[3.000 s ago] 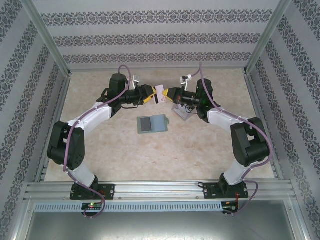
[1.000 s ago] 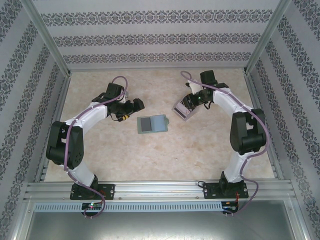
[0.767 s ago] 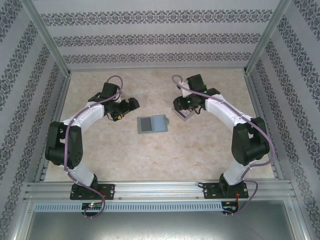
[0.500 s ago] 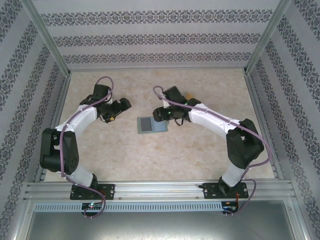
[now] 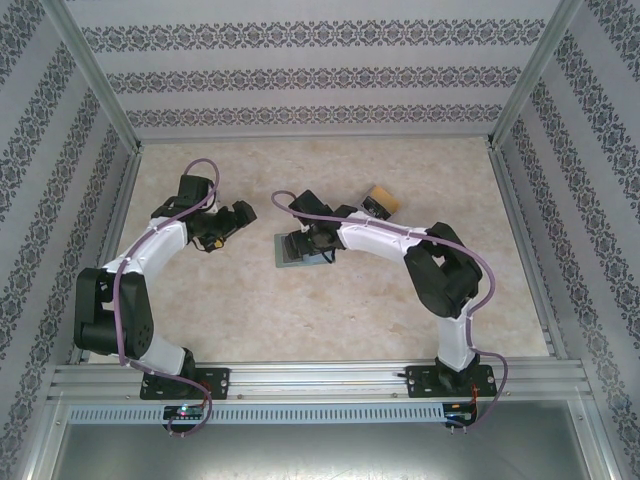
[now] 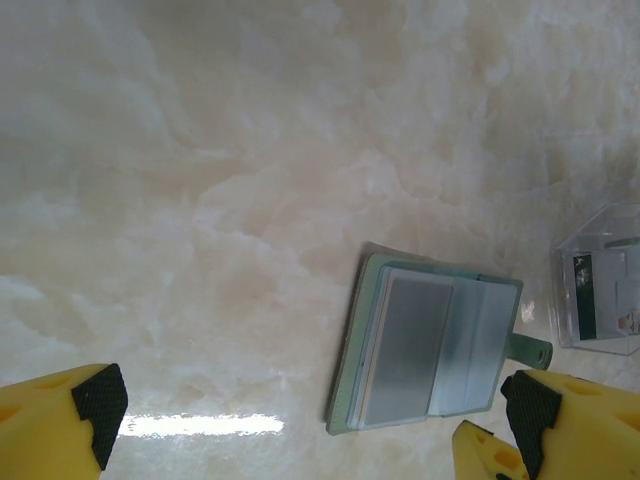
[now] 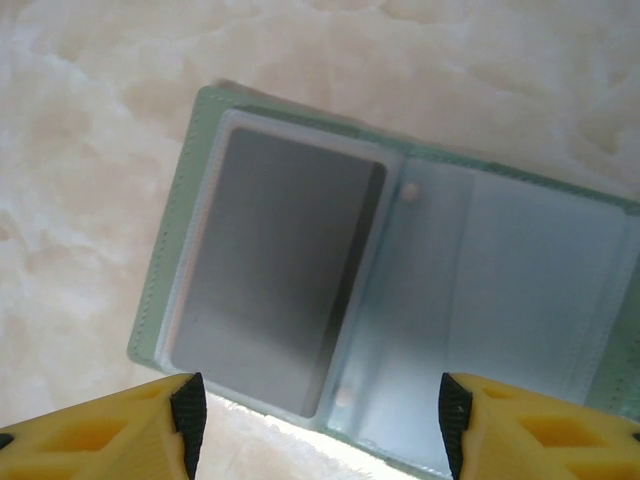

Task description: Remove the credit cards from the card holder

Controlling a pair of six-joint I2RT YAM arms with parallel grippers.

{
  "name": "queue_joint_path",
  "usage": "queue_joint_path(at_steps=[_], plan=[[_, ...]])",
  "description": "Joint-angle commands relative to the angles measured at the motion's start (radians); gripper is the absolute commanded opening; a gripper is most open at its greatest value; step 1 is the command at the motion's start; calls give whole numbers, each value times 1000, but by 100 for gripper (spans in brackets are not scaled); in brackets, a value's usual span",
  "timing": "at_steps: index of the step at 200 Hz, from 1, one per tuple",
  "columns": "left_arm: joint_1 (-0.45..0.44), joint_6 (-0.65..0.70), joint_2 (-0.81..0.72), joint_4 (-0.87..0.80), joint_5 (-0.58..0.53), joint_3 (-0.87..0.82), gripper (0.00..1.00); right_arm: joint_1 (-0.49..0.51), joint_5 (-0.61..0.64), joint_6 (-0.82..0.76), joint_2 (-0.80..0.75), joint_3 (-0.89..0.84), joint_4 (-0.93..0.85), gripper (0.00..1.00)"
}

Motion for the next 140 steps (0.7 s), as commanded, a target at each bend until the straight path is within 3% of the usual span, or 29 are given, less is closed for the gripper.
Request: queue_joint_path(at_steps=[1, 76, 113, 140], plan=[[13, 6, 6, -16, 29, 9, 99, -11, 61, 13, 40, 40, -49, 64], [13, -45, 73, 76, 190, 5, 98, -22, 35, 12, 99, 54, -68, 58], [8, -69, 106, 115, 261, -6, 93, -29, 47, 8, 118, 47, -79, 53], [-7, -69, 129, 119, 294, -4, 84, -28, 65, -9, 137, 50, -96, 48]])
